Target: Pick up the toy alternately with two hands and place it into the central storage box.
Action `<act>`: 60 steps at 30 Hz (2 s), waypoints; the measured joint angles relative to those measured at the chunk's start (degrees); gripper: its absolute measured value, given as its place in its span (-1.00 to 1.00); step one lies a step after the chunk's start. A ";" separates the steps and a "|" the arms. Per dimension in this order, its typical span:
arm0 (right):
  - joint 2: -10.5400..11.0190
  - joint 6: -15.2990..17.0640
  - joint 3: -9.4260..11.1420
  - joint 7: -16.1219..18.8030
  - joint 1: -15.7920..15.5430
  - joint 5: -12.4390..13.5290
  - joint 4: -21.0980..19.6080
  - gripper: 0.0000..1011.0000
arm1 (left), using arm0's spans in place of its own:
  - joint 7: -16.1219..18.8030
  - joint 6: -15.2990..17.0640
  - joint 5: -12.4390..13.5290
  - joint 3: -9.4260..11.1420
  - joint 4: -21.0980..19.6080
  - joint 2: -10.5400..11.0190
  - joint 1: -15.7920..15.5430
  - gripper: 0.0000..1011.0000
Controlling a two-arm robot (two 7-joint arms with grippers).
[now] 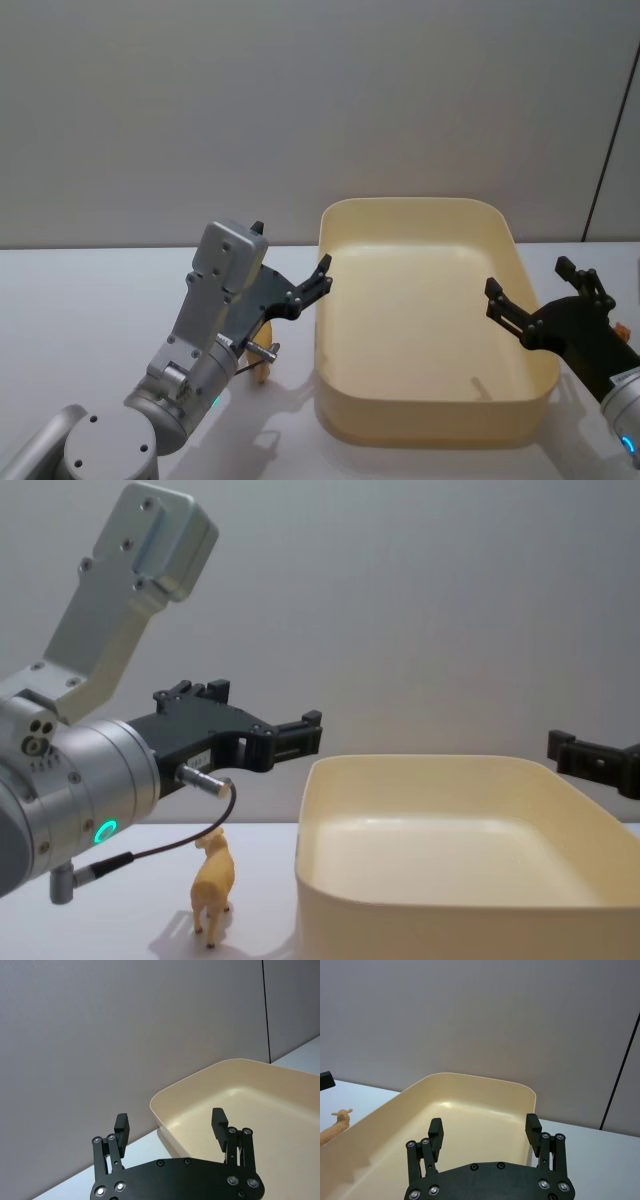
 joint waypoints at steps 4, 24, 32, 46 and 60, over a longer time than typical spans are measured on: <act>0.00 0.00 0.00 0.00 0.00 0.00 0.00 0.98 | 0.00 0.00 0.00 0.00 0.00 0.00 0.00 0.98; 0.00 0.00 0.00 0.00 0.00 0.00 0.00 0.98 | 0.00 0.00 0.00 0.00 0.00 0.00 0.00 0.98; 0.00 0.00 0.00 0.00 0.00 0.00 0.00 0.98 | 0.00 0.00 0.00 0.00 0.00 0.00 0.00 0.98; 0.00 0.00 0.00 0.00 0.00 0.00 0.00 0.98 | 0.00 0.00 0.00 0.00 0.00 0.00 0.00 0.98; 0.00 0.00 0.00 0.00 0.00 0.00 0.00 0.98 | 0.00 0.00 0.00 0.00 0.00 0.00 0.00 0.98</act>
